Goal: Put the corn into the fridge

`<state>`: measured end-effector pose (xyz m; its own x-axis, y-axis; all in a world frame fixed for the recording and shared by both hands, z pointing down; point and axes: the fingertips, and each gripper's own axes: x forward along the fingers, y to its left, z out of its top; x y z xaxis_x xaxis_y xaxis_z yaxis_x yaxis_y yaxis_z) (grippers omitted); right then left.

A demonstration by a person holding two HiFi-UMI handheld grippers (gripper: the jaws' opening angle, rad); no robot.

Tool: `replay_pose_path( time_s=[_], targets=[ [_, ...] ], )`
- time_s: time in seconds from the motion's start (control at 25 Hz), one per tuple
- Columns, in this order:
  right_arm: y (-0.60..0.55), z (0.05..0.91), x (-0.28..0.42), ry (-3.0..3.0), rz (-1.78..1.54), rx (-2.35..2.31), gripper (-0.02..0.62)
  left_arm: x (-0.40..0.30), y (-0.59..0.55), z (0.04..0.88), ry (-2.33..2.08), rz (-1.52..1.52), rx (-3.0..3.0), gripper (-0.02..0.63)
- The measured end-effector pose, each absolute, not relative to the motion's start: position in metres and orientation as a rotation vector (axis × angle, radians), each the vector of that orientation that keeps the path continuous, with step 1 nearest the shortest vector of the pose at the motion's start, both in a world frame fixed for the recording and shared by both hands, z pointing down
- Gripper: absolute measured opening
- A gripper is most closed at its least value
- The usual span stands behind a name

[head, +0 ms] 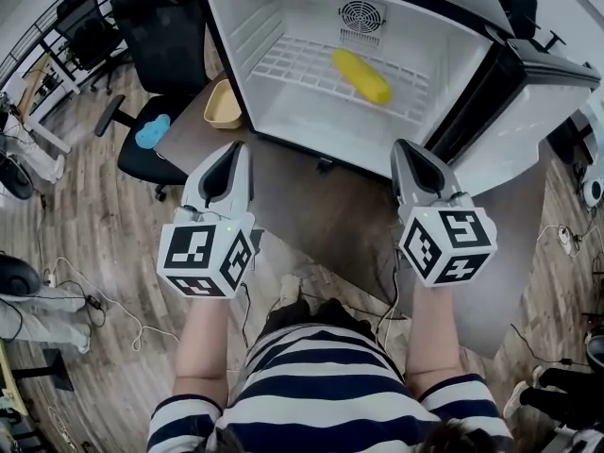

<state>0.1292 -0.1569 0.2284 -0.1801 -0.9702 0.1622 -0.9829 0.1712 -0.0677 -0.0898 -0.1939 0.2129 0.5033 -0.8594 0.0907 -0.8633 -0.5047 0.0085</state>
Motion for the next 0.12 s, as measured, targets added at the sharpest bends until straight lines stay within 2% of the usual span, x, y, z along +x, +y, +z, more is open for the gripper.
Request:
replay_pose_path(
  time_s=[0.12],
  targets=[
    [-0.1579, 0.2293, 0.1263, -2.362, 0.241, 1.946, -0.003, -0.0924, -0.1916, 0.2109, -1.543, 0.094, 2.682, 0.0]
  ],
)
